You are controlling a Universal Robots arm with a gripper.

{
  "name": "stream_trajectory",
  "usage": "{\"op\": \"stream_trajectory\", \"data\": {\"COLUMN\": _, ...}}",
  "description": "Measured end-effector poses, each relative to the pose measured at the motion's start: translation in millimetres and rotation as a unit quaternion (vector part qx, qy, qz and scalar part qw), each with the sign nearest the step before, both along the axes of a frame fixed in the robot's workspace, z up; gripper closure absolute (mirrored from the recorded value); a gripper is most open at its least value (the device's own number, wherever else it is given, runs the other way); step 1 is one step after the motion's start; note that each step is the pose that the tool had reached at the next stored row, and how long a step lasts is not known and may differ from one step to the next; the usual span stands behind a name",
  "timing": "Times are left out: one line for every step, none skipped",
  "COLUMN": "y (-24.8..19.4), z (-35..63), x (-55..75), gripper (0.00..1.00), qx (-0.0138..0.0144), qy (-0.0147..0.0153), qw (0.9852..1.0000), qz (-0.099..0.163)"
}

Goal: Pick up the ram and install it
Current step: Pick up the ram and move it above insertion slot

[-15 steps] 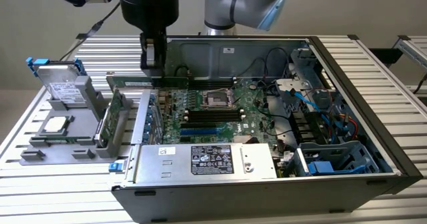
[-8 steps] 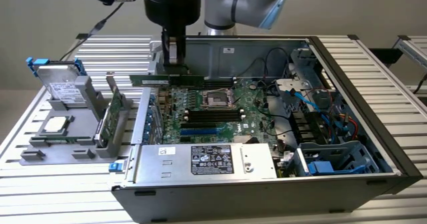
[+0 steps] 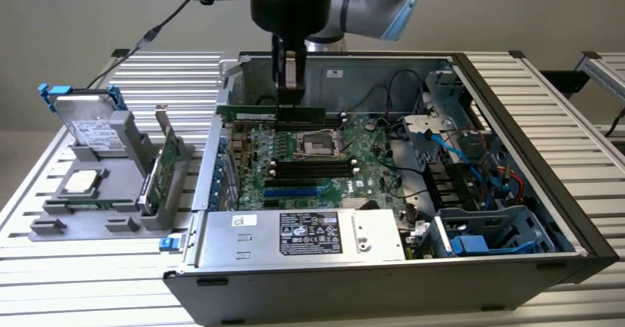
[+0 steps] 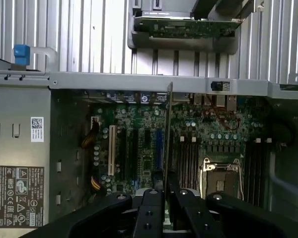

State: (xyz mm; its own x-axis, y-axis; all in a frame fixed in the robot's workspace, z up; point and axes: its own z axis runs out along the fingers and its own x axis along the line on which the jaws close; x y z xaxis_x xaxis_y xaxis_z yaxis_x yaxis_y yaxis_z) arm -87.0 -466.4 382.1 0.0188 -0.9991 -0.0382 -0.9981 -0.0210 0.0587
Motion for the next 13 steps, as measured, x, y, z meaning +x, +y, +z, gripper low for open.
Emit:
{"op": "stream_trajectory", "data": {"y": 1.2, "z": -0.1, "x": 4.5, "gripper": 0.87, "qx": 0.0000, "qy": 0.0000, "qw": 1.0000, "qz": 0.000}}
{"op": "stream_trajectory", "data": {"y": 2.8, "z": -0.5, "x": 9.0, "gripper": 0.87, "qx": 0.0000, "qy": 0.0000, "qw": 1.0000, "qz": 0.000}}
{"op": "stream_trajectory", "data": {"y": 4.9, "z": -1.3, "x": 13.4, "gripper": 0.87, "qx": 0.0000, "qy": 0.0000, "qw": 1.0000, "qz": 0.000}}
{"op": "stream_trajectory", "data": {"y": 7.5, "z": -2.5, "x": 17.4, "gripper": 0.87, "qx": 0.0000, "qy": 0.0000, "qw": 1.0000, "qz": 0.000}}
{"op": "stream_trajectory", "data": {"y": 10.3, "z": -3.7, "x": 21.2, "gripper": 0.87, "qx": 0.0000, "qy": 0.0000, "qw": 1.0000, "qz": 0.000}}
{"op": "stream_trajectory", "data": {"y": 14.1, "z": -5.3, "x": 24.3, "gripper": 0.87, "qx": 0.0000, "qy": 0.0000, "qw": 1.0000, "qz": 0.000}}
{"op": "stream_trajectory", "data": {"y": 18.1, "z": -6.9, "x": 27.3, "gripper": 0.87, "qx": 0.0000, "qy": 0.0000, "qw": 1.0000, "qz": 0.000}}
{"op": "stream_trajectory", "data": {"y": 22.1, "z": -8.5, "x": 29.8, "gripper": 0.87, "qx": 0.0000, "qy": 0.0000, "qw": 1.0000, "qz": 0.000}}
{"op": "stream_trajectory", "data": {"y": 26.2, "z": -10.1, "x": 32.2, "gripper": 0.87, "qx": 0.0000, "qy": 0.0000, "qw": 1.0000, "qz": 0.000}}
{"op": "stream_trajectory", "data": {"y": 30.4, "z": -11.7, "x": 34.6, "gripper": 0.87, "qx": 0.0000, "qy": 0.0000, "qw": 1.0000, "qz": 0.000}}
{"op": "stream_trajectory", "data": {"y": 34.7, "z": -13.3, "x": 36.9, "gripper": 0.87, "qx": 0.0000, "qy": 0.0000, "qw": 1.0000, "qz": 0.000}}
{"op": "stream_trajectory", "data": {"y": 38.8, "z": -14.8, "x": 39.1, "gripper": 0.87, "qx": 0.0000, "qy": 0.0000, "qw": 1.0000, "qz": 0.000}}
{"op": "stream_trajectory", "data": {"y": 43.1, "z": -16.3, "x": 41.2, "gripper": 0.87, "qx": 0.0000, "qy": 0.0000, "qw": 1.0000, "qz": 0.000}}
